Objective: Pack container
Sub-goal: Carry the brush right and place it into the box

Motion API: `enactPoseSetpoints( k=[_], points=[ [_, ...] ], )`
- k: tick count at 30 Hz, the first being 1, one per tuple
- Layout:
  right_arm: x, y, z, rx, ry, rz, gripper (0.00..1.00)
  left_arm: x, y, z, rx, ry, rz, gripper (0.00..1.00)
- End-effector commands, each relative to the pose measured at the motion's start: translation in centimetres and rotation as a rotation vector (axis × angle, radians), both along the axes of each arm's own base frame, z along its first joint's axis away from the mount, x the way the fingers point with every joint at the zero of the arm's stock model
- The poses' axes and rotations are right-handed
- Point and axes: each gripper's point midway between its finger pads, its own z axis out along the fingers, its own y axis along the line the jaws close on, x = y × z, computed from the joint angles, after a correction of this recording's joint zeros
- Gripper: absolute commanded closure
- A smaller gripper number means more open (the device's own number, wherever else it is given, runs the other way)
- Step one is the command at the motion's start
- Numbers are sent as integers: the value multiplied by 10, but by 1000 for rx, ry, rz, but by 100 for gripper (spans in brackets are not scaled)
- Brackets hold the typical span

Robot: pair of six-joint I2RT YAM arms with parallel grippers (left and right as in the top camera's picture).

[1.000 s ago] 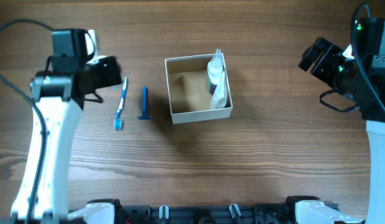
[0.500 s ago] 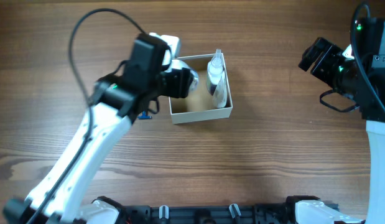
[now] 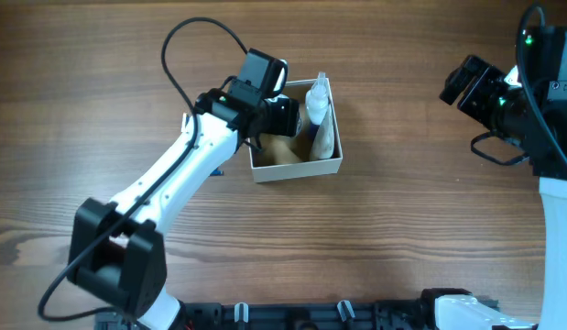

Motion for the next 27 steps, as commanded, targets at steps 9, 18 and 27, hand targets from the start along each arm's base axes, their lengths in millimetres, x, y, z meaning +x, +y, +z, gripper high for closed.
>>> enactPoseSetpoints(
  k=[9, 18, 27],
  points=[
    [2, 0, 0, 7, 0, -2, 0, 24, -2, -16, 32, -47, 45, 27],
    [2, 0, 0, 7, 0, -2, 0, 22, -2, 40, -28, -144, 45, 3],
    [2, 0, 0, 7, 0, -2, 0, -9, 35, 78, -5, -130, 76, 0]
  ],
)
